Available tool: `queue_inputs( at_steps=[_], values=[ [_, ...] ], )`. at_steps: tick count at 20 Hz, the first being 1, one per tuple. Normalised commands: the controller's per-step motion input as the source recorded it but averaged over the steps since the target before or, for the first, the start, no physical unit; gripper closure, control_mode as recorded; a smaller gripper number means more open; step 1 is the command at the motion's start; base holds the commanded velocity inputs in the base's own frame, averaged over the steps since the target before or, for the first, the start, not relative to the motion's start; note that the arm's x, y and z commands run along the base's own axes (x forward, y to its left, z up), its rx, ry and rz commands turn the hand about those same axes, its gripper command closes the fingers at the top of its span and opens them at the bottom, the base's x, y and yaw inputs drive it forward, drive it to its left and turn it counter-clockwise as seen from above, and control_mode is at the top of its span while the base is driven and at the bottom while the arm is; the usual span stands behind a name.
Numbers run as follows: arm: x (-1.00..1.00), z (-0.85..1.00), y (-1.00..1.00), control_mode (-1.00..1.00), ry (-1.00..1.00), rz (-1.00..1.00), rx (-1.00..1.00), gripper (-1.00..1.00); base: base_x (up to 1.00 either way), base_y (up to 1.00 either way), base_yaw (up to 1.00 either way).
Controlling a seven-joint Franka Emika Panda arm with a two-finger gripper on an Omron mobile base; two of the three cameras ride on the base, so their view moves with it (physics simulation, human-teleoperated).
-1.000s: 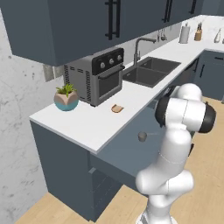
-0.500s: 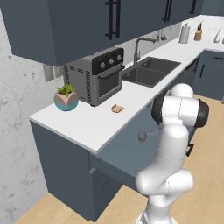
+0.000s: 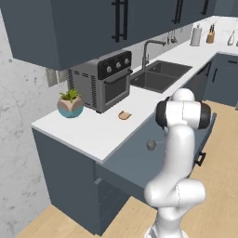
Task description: Pick the measuring cup from the drawer and place it on the counter.
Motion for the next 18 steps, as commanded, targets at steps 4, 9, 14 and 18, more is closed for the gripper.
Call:
queue_inputs(
  at_steps=[4, 9, 14, 18],
  values=[
    [0.46, -0.48, 0.0, -1.0, 0.12, 0.0, -0.01, -1.0, 0.0, 0.0, 0.0],
    [0.53, -0.34, 0.0, -1.0, 0.02, 0.0, -0.01, -1.0, 0.0, 0.0, 0.0],
    [0.35, -0.49, 0.0, -1.0, 0.02, 0.0, -0.05, -1.0, 0.0, 0.0, 0.0],
    [0.21, -0.59, 0.0, -1.0, 0.01, 0.0, -0.09, -1.0, 0.0, 0.0, 0.0]
  ],
)
